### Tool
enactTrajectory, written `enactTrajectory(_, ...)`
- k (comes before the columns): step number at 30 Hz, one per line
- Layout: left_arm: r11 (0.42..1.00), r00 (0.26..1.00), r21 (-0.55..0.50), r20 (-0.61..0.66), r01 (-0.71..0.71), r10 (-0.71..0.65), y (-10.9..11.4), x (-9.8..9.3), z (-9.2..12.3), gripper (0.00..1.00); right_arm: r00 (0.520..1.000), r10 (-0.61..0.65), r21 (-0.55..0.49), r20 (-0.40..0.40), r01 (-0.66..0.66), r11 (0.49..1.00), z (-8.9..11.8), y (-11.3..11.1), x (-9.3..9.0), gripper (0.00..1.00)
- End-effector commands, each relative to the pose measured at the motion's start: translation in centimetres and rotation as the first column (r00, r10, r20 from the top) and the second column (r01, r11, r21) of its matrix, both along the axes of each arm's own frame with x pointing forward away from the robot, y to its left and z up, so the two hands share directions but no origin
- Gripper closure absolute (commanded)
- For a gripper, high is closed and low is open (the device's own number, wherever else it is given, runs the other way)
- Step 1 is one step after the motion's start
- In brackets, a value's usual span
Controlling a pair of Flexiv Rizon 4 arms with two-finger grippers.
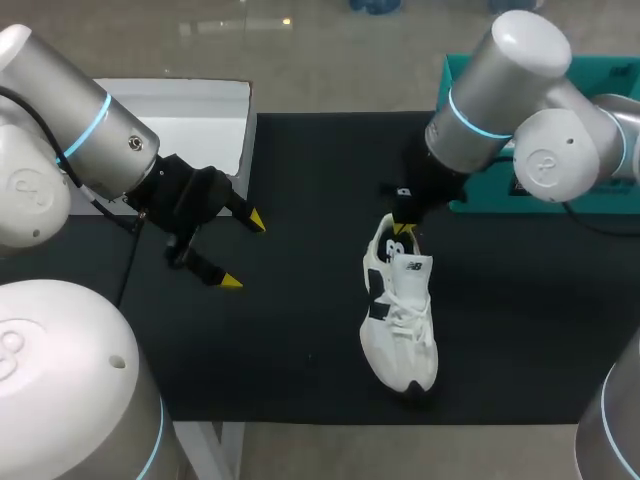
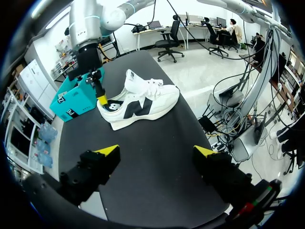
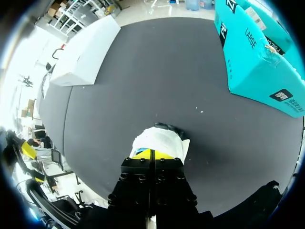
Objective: Take the shoe out of the shoebox, open the shoe tongue, remove and reinsert the insole, then place the shoe into the shoebox
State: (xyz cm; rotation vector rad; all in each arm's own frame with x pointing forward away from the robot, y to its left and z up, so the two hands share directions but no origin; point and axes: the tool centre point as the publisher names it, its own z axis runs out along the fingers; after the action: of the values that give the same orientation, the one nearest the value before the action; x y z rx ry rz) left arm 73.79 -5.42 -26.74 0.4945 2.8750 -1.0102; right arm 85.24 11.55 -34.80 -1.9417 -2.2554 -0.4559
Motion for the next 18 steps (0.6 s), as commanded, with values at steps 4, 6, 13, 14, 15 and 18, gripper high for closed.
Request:
enactTrajectory(4,1.000,1.000,0.003,0.001,0.000,0.000,-0.1,0.0,-0.1,0.00,0.999,0.008,0.005,-0.049,-0.008,1.000,-2.9,1.1,-0.3,1.00)
enactTrajectory(6,1.000,1.000,0.003,0.001,0.000,0.000,-0.1,0.0,-0.1,0.00,0.998,0.008,0.011,-0.064,-0.007,1.000,-3.6,1.2,-0.8,1.00)
enactTrajectory(13,1.000,1.000,0.003,0.001,0.000,0.000,-0.1,0.0,-0.1,0.00,0.992,0.001,0.028,-0.122,0.003,1.000,-5.6,1.3,-3.1,1.00)
enactTrajectory(14,1.000,1.000,0.003,0.001,0.000,0.000,-0.1,0.0,-0.1,0.00,0.992,0.001,0.031,-0.129,0.003,1.000,-5.9,1.3,-3.4,1.00)
enactTrajectory(15,1.000,1.000,0.003,0.001,0.000,0.000,-0.1,0.0,-0.1,0.00,0.991,0.001,0.030,-0.131,0.003,1.000,-5.9,1.3,-3.5,1.00)
enactTrajectory(18,1.000,1.000,0.003,0.001,0.000,0.000,-0.1,0.0,-0.1,0.00,0.991,-0.006,0.032,-0.130,0.010,0.999,-5.6,0.9,-3.6,1.00)
